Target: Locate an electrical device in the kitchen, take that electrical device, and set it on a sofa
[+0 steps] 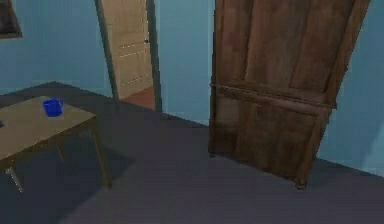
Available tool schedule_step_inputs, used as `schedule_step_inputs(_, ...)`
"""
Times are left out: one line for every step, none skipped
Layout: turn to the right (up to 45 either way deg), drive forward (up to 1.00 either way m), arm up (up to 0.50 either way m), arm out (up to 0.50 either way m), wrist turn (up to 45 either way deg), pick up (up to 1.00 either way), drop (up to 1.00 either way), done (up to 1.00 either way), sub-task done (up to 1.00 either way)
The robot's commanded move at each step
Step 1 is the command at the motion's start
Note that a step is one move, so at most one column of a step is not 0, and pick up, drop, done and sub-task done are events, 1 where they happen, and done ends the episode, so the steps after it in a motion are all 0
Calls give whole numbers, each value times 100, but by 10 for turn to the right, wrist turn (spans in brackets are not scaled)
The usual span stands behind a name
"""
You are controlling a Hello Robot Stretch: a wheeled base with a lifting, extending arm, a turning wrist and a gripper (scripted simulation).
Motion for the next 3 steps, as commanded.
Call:
schedule_step_inputs(0,100,0,0,0,0,0,0,0)
schedule_step_inputs(-90,0,0,0,0,0,0,0,0)
schedule_step_inputs(0,35,0,0,0,0,0,0,0)
